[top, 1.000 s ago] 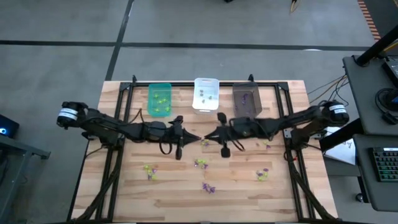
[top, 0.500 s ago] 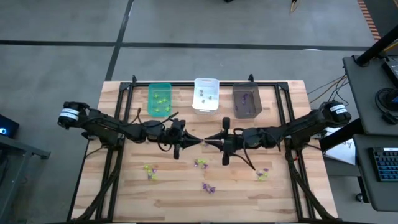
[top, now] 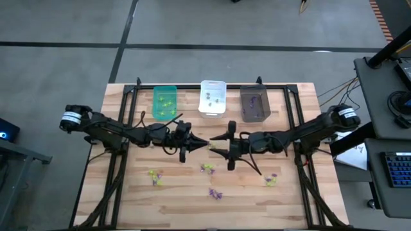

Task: Sort Halloween decoration
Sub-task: Put the purple witch hat toy into the gray bin

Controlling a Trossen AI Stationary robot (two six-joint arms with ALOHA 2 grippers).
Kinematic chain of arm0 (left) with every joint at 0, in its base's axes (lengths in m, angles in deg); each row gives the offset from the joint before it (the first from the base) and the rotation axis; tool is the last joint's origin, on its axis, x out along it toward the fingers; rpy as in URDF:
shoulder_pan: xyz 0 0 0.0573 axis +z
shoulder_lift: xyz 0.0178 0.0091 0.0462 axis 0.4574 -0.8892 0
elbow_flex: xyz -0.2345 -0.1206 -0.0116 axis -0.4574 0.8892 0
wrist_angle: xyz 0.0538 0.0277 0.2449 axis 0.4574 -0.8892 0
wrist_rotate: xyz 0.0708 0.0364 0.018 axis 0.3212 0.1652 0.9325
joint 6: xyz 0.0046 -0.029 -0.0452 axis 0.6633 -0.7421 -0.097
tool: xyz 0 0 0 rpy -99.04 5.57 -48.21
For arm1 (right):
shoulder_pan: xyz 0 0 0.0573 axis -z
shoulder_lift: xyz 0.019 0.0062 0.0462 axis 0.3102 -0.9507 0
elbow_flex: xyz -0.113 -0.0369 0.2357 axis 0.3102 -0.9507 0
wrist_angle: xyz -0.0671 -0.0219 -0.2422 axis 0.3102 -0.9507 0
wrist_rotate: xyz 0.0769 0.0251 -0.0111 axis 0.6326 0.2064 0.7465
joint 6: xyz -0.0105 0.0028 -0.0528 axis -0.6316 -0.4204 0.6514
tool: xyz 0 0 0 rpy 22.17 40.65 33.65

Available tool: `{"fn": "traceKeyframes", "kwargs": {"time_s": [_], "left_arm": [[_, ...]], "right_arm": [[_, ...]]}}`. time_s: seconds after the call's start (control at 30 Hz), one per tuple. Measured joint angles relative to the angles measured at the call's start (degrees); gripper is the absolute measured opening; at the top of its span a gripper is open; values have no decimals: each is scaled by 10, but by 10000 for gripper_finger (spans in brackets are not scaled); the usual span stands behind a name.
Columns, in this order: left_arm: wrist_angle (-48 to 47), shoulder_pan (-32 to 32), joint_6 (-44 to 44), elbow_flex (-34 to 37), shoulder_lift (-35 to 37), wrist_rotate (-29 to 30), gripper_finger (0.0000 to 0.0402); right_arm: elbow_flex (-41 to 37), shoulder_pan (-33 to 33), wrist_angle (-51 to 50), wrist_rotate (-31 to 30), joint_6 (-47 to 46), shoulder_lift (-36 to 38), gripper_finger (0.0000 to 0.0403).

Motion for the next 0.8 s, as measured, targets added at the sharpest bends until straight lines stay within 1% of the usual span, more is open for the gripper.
{"fn": "traceKeyframes", "kwargs": {"time_s": [0.1,0.3,0.43,0.6,0.8], "left_arm": [[6,0,2,0,-5,0,0],[11,0,3,0,-8,1,0],[11,0,3,0,-8,1,0],[11,0,9,0,-8,1,0],[11,0,13,0,-8,1,0]], "right_arm": [[2,0,17,0,24,-12,196],[28,0,16,-2,59,-34,198],[31,0,14,-28,64,-34,193],[31,0,10,-36,64,-33,163],[31,0,1,-36,67,-33,109]]}}
